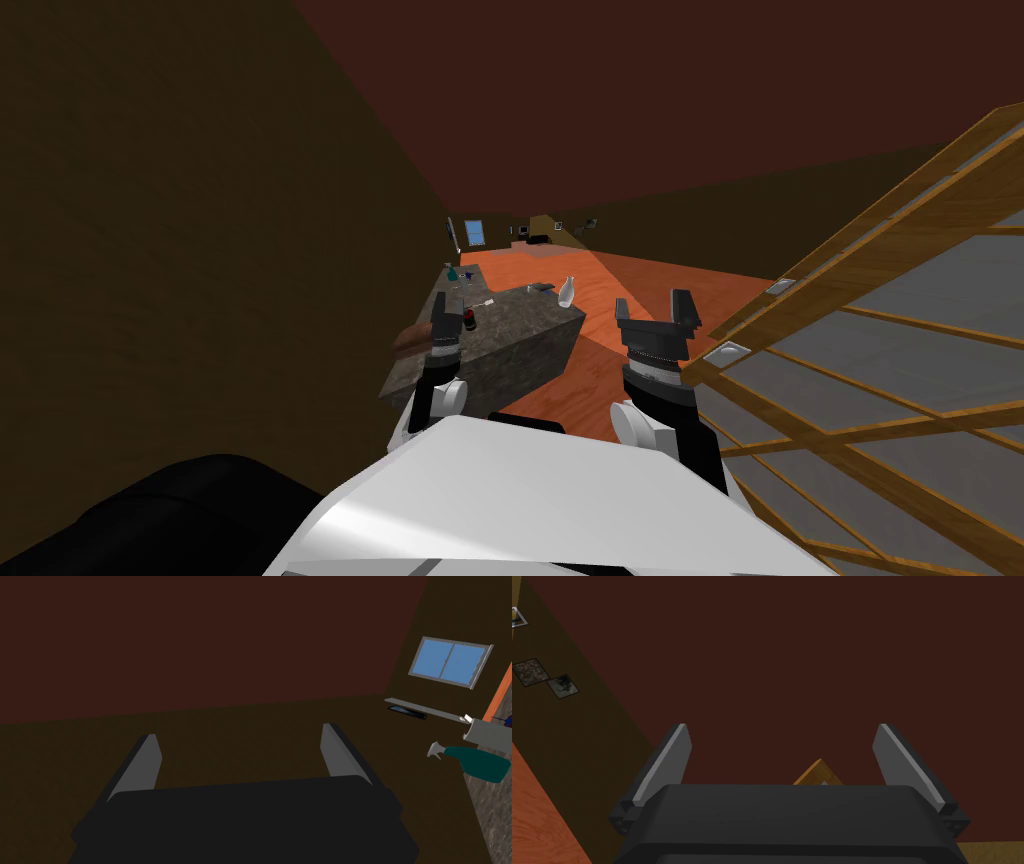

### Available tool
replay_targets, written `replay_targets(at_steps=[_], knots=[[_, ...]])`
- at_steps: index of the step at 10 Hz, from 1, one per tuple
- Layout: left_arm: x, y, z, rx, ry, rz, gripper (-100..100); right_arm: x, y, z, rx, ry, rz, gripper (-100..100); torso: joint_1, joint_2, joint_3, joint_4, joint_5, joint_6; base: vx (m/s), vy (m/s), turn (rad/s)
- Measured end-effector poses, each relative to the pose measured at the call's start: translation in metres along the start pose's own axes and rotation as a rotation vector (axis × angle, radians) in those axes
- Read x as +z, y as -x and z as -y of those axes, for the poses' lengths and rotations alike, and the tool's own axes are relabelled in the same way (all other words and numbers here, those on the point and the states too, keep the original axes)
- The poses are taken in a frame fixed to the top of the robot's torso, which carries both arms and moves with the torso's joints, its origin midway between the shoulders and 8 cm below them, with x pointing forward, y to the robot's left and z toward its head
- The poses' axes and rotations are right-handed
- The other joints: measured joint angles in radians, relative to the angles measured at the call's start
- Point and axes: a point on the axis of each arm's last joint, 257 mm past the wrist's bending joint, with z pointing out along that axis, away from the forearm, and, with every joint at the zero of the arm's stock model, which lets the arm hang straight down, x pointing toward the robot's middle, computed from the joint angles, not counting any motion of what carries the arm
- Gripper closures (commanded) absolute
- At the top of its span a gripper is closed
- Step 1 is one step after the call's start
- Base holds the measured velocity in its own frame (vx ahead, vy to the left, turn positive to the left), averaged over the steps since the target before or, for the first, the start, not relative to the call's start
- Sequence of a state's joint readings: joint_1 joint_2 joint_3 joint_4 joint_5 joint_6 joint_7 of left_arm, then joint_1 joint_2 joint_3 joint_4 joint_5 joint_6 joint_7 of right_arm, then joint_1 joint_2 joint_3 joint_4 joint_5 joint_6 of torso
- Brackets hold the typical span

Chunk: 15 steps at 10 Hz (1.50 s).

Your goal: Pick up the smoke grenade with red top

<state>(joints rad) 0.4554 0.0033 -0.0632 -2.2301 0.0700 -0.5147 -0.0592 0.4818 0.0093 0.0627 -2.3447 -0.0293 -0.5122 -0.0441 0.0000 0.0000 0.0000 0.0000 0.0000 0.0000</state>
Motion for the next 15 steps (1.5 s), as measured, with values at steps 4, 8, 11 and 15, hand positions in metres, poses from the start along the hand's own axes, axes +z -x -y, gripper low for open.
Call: replay_targets(at_steps=[4, 8, 11, 15], knots=[[-0.004, 0.009, -0.013, 0.041, 0.054, -0.063, -100, 0.000, 0.000, 0.000, 0.000, 0.000, 0.000, 0, -0.001, 0.003, 0.002, 0.001, 0.000, 0.000, -0.044, -0.019, 0.039], [-0.010, 0.038, -0.034, 0.092, 0.168, -0.109, -100, 0.000, 0.000, 0.000, 0.000, 0.000, 0.000, 0, -0.002, 0.005, 0.003, 0.001, 0.000, 0.000, -0.065, -0.036, 0.040], [-0.010, 0.060, -0.049, 0.122, 0.245, -0.119, -100, 0.000, 0.000, 0.000, 0.000, 0.000, 0.000, 0, -0.001, 0.004, 0.002, 0.001, 0.000, 0.000, -0.048, -0.024, 0.026], [-0.010, 0.092, -0.066, 0.159, 0.353, -0.114, -100, 0.000, 0.000, 0.000, 0.000, 0.000, 0.000, 0, -0.002, 0.002, 0.001, 0.001, 0.000, 0.000, -0.040, -0.031, 0.014]])
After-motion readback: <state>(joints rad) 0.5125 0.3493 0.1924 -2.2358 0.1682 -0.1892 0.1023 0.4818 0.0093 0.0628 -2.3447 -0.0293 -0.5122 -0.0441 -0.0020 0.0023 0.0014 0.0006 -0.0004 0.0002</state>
